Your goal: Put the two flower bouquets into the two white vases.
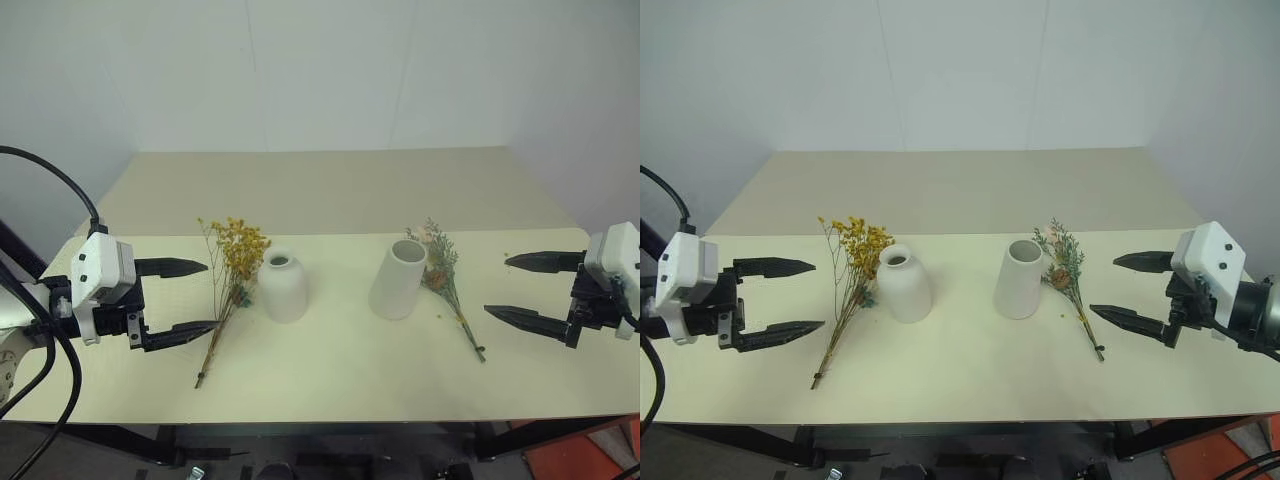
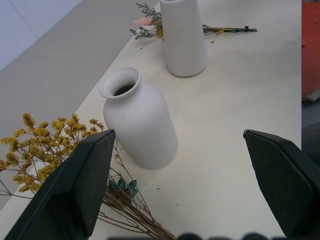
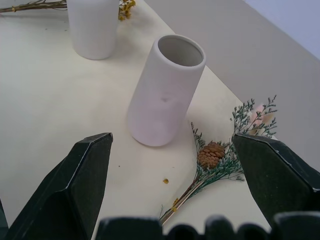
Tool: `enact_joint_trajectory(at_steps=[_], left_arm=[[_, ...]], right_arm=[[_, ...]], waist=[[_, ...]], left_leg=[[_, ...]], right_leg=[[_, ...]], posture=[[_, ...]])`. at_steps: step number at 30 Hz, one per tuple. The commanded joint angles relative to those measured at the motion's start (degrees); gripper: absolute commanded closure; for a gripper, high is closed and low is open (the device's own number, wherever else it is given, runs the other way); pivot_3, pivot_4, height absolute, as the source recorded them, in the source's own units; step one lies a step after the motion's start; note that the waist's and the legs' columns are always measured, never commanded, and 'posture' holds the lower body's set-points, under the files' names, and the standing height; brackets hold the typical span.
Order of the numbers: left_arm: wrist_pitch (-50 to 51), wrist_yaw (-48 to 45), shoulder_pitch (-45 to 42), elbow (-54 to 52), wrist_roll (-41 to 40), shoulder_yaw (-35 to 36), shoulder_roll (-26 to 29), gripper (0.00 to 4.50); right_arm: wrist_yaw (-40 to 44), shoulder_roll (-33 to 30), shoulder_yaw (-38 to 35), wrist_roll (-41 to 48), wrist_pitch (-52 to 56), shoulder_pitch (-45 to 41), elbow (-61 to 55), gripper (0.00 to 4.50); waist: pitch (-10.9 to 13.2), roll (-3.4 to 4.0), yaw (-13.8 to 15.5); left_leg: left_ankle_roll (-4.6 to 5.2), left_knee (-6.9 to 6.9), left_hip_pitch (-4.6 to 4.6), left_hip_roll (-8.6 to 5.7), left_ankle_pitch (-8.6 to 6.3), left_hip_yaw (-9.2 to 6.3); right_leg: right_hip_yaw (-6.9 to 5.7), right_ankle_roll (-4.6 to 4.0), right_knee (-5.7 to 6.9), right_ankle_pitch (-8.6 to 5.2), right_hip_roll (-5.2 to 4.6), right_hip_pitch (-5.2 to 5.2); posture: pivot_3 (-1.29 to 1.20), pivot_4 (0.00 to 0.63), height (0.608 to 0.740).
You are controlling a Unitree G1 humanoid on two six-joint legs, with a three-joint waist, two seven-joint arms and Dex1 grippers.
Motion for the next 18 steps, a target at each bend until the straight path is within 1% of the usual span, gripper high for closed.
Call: enact_joint_trajectory(at_steps=[1,5,11,15,18], left_arm=[[-0.97,0.28,-1.29,-0.15,-0.46,0.06,-0.1,0.02],[-0.98,0.26,-1.64,-0.12,-0.48,-0.31,-0.14,0.02],[0.84,0.48,-5.02,0.33,-1.6,-2.54,0.38,0.02],[4.52,0.01,-11.6,2.79,-1.58,-7.73,3.25,0.02],[6.63,1.8,-19.16,4.44,-0.54,-12.81,2.64,0.02]], right_arm=[[-0.26,0.01,-0.82,-0.29,-1.63,-0.8,-0.25,0.0],[-0.31,-0.1,-0.77,-0.42,-1.9,-0.74,0.02,0.0],[-1.16,-1.52,-0.82,0.35,2.33,-0.38,-0.45,0.0],[-4.37,-3.15,2.91,-1.63,6.52,-1.65,-0.35,0.0],[-7.28,-4.23,6.2,-2.71,10.28,-3.34,-0.49,0.0]], waist=[[0.0,0.0,0.0],[0.0,-0.01,0.0],[0.0,-0.01,0.03],[0.01,-0.02,0.02],[0.02,-0.04,0.01]], left_leg=[[0.0,0.0,0.0,0.0,0.0,0.0],[0.0,0.0,0.0,0.0,0.0,0.0],[0.0,0.0,0.0,-0.01,0.0,0.0],[0.0,0.0,0.01,-0.03,0.0,0.01],[0.0,0.01,0.02,-0.04,0.0,0.02]], right_leg=[[0.0,0.0,0.0,0.0,0.0,0.0],[0.0,0.0,0.0,0.0,0.0,0.0],[0.01,0.0,0.0,0.01,0.0,0.0],[0.01,0.02,0.01,0.01,0.0,0.0],[0.0,0.02,0.01,0.01,0.02,0.01]], posture=[[0.0,0.15,0.74],[0.0,0.15,0.74],[0.0,0.15,0.74],[0.0,0.15,0.74],[0.0,0.15,0.74]])
